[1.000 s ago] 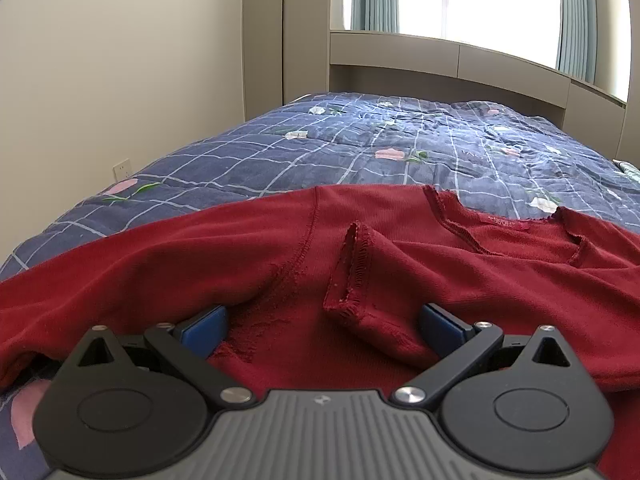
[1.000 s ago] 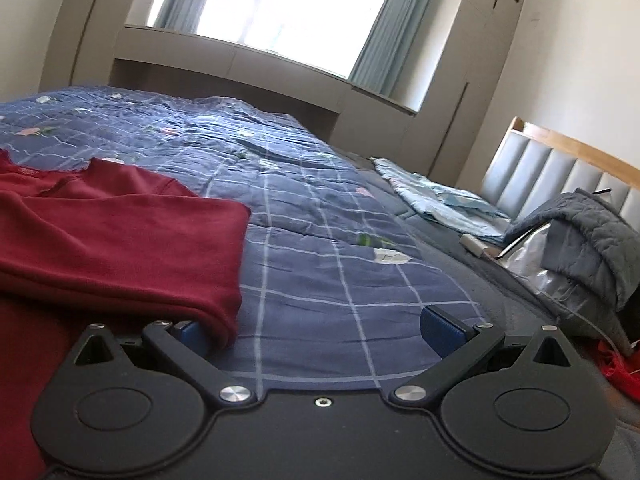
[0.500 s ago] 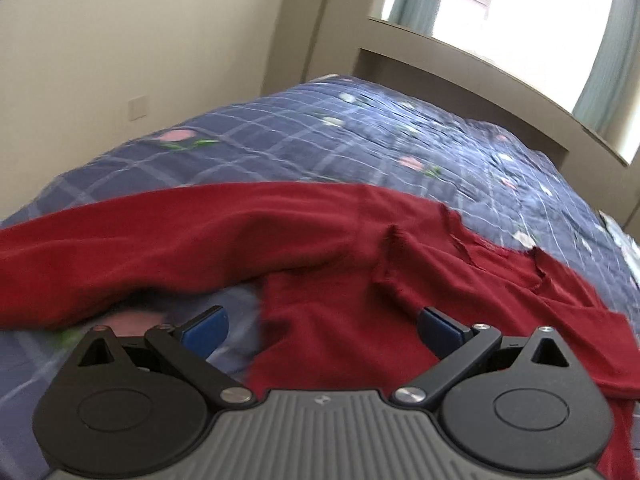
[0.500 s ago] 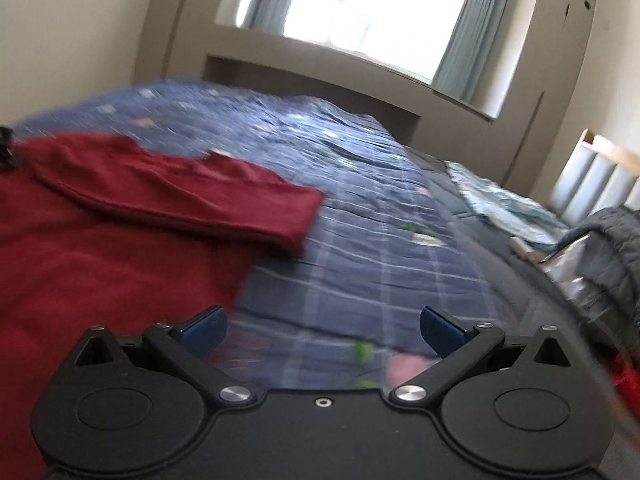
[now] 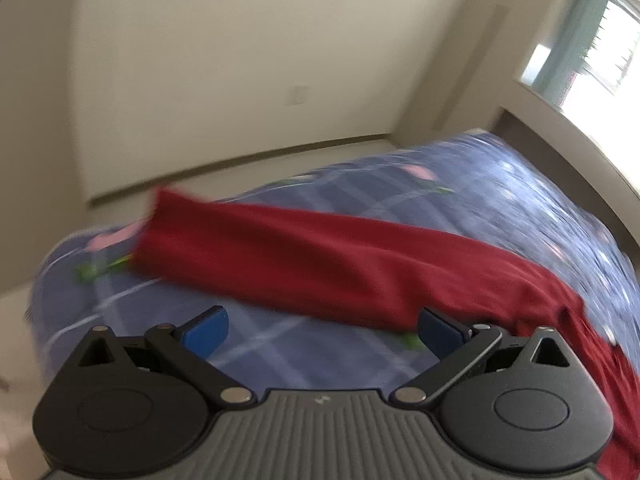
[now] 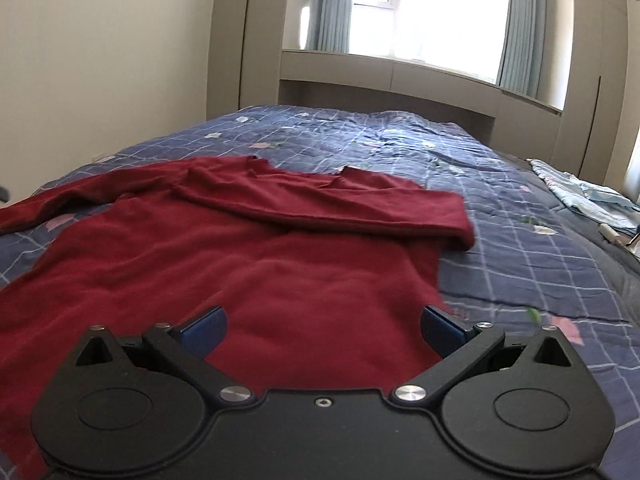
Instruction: Fold small clothes
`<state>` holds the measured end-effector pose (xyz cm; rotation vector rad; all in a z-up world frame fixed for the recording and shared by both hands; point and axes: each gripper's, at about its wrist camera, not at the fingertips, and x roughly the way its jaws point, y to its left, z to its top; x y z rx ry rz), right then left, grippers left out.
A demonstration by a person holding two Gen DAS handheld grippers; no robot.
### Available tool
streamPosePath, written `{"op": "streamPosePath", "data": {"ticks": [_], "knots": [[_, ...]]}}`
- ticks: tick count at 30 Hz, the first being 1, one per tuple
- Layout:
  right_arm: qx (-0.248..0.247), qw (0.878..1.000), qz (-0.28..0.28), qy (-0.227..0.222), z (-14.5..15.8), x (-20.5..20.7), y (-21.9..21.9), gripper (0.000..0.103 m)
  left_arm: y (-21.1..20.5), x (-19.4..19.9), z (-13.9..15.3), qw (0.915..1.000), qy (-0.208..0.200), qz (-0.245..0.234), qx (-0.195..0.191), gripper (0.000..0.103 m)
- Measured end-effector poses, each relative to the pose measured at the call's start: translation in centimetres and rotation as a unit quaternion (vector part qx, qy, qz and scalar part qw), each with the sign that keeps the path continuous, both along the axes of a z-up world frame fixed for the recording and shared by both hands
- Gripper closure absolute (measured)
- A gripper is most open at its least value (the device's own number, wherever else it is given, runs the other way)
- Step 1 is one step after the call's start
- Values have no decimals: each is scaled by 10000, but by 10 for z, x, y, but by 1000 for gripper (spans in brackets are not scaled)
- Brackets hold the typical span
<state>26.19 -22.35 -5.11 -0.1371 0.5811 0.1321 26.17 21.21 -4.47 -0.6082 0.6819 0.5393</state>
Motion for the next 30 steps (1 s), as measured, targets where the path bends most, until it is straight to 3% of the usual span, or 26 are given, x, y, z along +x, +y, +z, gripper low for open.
{"op": "streamPosePath", "data": {"ticks": [3,10,13,16,18,21,25,30], "knots": [[-69,9999,39,79,-5,0,7,1,27,-14,-11,9986,-53,420,-311,0],[-168,9995,26,274,-18,-2,12,1,53,-21,-21,9929,-502,985,-447,3],[-180,9994,13,289,-20,-3,12,1,58,-22,-24,9872,-600,1403,-466,17],[-171,9994,-2,312,-20,-2,12,1,61,-24,-25,9844,-565,1627,-359,40],[-168,9993,-14,338,-21,-1,12,1,64,-26,-26,9831,-599,1704,-312,68],[-169,9992,-25,354,-23,1,13,1,68,-29,-30,9808,-661,1808,-302,89],[-131,9993,-28,351,-23,1,12,1,70,-39,-26,9768,-1065,1831,-313,96],[-24,9995,-40,324,-22,2,9,1,62,-37,2,9762,-1640,1397,269,97]]}}
